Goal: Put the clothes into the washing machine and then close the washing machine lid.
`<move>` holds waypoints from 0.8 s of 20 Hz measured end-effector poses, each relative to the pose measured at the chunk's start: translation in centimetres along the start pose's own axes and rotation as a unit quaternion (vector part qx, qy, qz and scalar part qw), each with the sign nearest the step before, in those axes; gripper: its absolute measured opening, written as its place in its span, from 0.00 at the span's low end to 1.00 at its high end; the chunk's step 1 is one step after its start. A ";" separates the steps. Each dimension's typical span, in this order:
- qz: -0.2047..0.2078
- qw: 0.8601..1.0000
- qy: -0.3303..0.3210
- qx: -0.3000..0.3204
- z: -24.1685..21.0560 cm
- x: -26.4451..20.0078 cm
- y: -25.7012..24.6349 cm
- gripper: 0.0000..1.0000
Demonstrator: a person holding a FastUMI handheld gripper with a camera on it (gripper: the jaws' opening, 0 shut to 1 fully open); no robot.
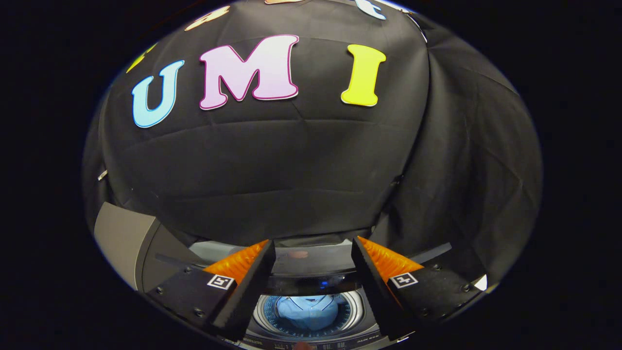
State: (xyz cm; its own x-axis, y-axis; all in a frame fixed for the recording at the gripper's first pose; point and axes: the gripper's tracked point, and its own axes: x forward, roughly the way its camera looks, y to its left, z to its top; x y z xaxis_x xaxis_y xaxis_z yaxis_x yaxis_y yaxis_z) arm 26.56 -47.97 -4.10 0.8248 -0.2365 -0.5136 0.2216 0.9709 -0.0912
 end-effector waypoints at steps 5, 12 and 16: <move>0.004 1.000 0.010 -0.002 -2.0 -0.8 0.0 0.98; -0.002 0.999 0.041 -0.001 -5.7 -0.1 -0.2 0.98; -0.001 0.997 0.082 -0.010 -10.0 0.8 0.1 0.99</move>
State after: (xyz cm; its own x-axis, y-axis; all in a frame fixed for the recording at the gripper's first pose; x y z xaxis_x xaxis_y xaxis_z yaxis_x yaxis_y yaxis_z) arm 22.02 -47.67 -13.00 0.7276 -0.2304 -0.6461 0.2119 0.9713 -0.1077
